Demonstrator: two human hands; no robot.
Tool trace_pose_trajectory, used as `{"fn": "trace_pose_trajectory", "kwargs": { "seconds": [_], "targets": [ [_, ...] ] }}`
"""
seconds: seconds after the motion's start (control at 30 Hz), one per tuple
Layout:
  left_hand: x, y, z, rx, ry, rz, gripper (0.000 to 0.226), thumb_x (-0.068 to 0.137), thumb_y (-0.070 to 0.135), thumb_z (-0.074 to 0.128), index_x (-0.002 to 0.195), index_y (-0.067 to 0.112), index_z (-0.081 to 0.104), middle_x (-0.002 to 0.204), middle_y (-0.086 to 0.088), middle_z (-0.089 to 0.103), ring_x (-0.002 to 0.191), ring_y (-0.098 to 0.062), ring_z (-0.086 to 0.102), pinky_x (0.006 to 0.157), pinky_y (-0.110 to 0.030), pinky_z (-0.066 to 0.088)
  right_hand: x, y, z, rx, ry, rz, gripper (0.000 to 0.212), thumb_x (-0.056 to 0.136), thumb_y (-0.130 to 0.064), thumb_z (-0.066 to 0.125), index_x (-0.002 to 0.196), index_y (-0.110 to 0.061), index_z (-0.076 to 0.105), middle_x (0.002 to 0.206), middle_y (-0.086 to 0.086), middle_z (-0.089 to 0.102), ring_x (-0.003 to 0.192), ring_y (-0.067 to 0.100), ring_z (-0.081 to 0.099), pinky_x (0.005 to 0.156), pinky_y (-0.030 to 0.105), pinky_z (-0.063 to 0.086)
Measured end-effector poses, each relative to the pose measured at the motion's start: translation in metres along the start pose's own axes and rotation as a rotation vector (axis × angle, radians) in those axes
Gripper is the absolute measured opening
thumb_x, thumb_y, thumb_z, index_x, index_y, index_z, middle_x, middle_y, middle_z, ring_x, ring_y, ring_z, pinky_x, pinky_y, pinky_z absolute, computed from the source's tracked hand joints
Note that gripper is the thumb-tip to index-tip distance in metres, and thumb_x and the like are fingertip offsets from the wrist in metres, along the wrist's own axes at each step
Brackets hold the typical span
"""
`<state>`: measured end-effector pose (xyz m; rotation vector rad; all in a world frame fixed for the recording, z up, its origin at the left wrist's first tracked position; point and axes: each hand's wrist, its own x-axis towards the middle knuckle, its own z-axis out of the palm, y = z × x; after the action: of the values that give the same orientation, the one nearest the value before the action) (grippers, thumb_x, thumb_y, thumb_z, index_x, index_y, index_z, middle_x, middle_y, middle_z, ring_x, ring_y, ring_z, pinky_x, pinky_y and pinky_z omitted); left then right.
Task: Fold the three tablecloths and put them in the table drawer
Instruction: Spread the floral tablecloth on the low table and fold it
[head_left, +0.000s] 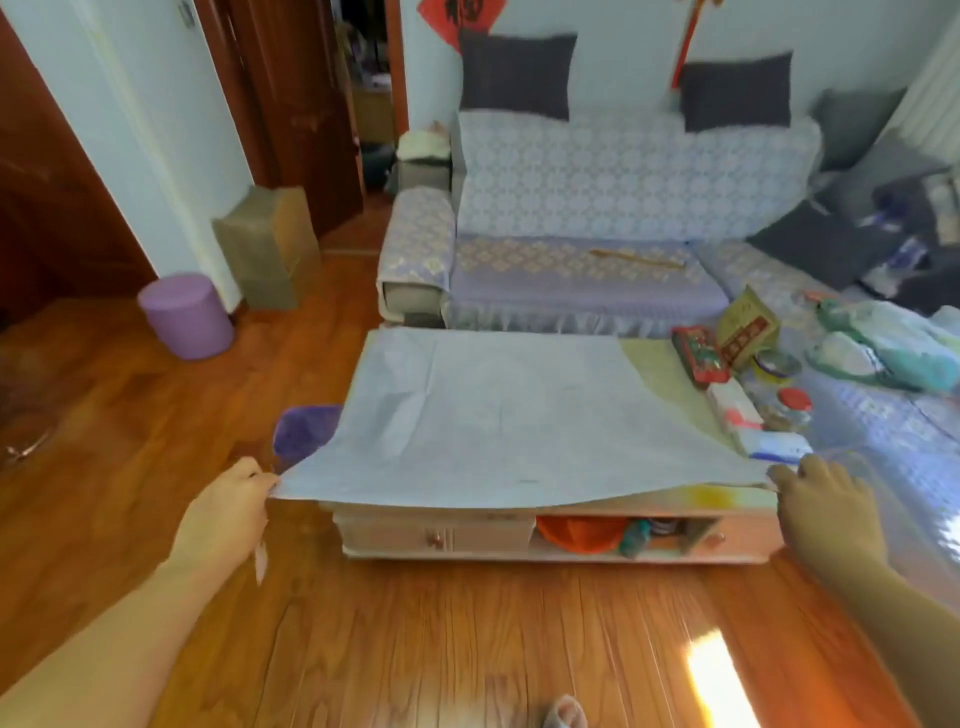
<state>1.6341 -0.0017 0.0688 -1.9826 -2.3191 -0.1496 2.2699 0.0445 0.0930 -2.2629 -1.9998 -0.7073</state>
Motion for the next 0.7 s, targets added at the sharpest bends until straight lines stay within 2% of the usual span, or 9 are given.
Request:
{"fn": "trace_pose_trajectory", "kwargs": {
  "seconds": [0.13,0.23,0.3,0.37,0.4,0.43,0.53,0.6,0.7],
  "targets": [
    [-0.042,-0.004,0.054,0.074,-0.135,-0.029,0.012,0.075,-0.001,0.076,0.081,0.009,0.071,0.079,-0.002,0.046,0.067,-0.022,0.052,0.051,-0.034,0.045,-0.038,-0.017,0.030,-0.040,-0.120,-0.036,0.024,0.058,0.005,0.079,0.080,-0.004,0.073,0.079,0.020,0.051,0.078,0.042,0.054,0.068,0.052,0.044],
    [-0.059,0.008,0.083,0.215,-0.266,-0.010,0.023,0.062,-0.009,0.078,0.077,0.007,0.072,0.080,-0.007,0.049,0.066,-0.027,0.055,0.045,-0.034,0.046,-0.050,-0.029,0.054,-0.060,-0.199,-0.033,0.011,0.066,0.003,0.073,0.076,-0.001,0.073,0.080,0.020,0.053,0.083,0.042,0.054,0.074,0.053,0.044],
    [-0.073,0.021,0.095,0.207,-0.340,-0.056,0.030,0.077,-0.004,0.066,0.100,0.014,0.073,0.089,-0.004,0.061,0.072,-0.025,0.064,0.051,-0.033,0.050,-0.059,-0.035,0.068,-0.119,-0.312,-0.004,0.011,0.071,0.000,0.068,0.080,-0.002,0.075,0.085,0.020,0.056,0.091,0.041,0.054,0.078,0.052,0.044],
    [-0.080,0.032,0.107,0.132,-0.414,-0.225,0.049,0.092,0.001,0.045,0.130,0.025,0.062,0.106,-0.005,0.069,0.089,-0.025,0.069,0.061,-0.030,0.048,-0.068,-0.039,0.079,-0.191,-0.383,-0.015,0.017,0.077,-0.006,0.065,0.088,-0.006,0.077,0.092,0.016,0.061,0.100,0.038,0.051,0.084,0.049,0.043],
    [-0.083,0.039,0.113,0.016,-0.476,-0.356,0.054,0.096,0.002,0.038,0.139,0.027,0.057,0.114,-0.009,0.070,0.093,-0.029,0.069,0.066,-0.031,0.049,-0.075,-0.039,0.082,-0.236,-0.428,-0.018,0.021,0.080,-0.010,0.062,0.095,-0.010,0.077,0.098,0.012,0.062,0.104,0.036,0.049,0.088,0.046,0.042],
    [-0.087,0.046,0.120,-0.161,-0.463,-0.504,0.056,0.099,0.004,0.035,0.146,0.030,0.052,0.117,-0.015,0.069,0.090,-0.033,0.069,0.069,-0.034,0.054,-0.083,-0.040,0.083,-0.274,-0.471,-0.011,0.026,0.084,-0.014,0.058,0.102,-0.015,0.076,0.105,0.009,0.061,0.108,0.034,0.046,0.091,0.044,0.040],
    [-0.099,0.069,0.133,-0.938,-0.320,-1.044,0.050,0.108,0.009,0.037,0.150,0.034,0.046,0.091,-0.024,0.071,0.057,-0.029,0.064,0.063,-0.046,0.063,-0.100,-0.042,0.075,-0.403,-0.569,-0.007,0.035,0.092,-0.025,0.048,0.120,-0.029,0.069,0.122,0.001,0.051,0.116,0.026,0.041,0.095,0.037,0.038],
    [-0.107,0.083,0.137,-1.236,-0.218,-1.180,0.046,0.110,0.012,0.037,0.150,0.033,0.047,0.091,-0.023,0.073,0.061,-0.031,0.069,0.067,-0.045,0.064,-0.109,-0.045,0.071,-0.359,-0.633,0.085,0.035,0.093,-0.024,0.048,0.122,-0.030,0.067,0.120,-0.001,0.053,0.113,0.023,0.050,0.090,0.034,0.044],
    [-0.119,0.097,0.137,-1.472,-0.136,-1.263,0.046,0.111,0.011,0.035,0.148,0.032,0.050,0.111,-0.019,0.071,0.083,-0.031,0.074,0.078,-0.041,0.061,-0.126,-0.049,0.077,-0.012,-0.762,0.479,0.027,0.088,-0.009,0.055,0.107,-0.017,0.072,0.099,0.007,0.069,0.095,0.030,0.068,0.075,0.034,0.053]
  ]
}}
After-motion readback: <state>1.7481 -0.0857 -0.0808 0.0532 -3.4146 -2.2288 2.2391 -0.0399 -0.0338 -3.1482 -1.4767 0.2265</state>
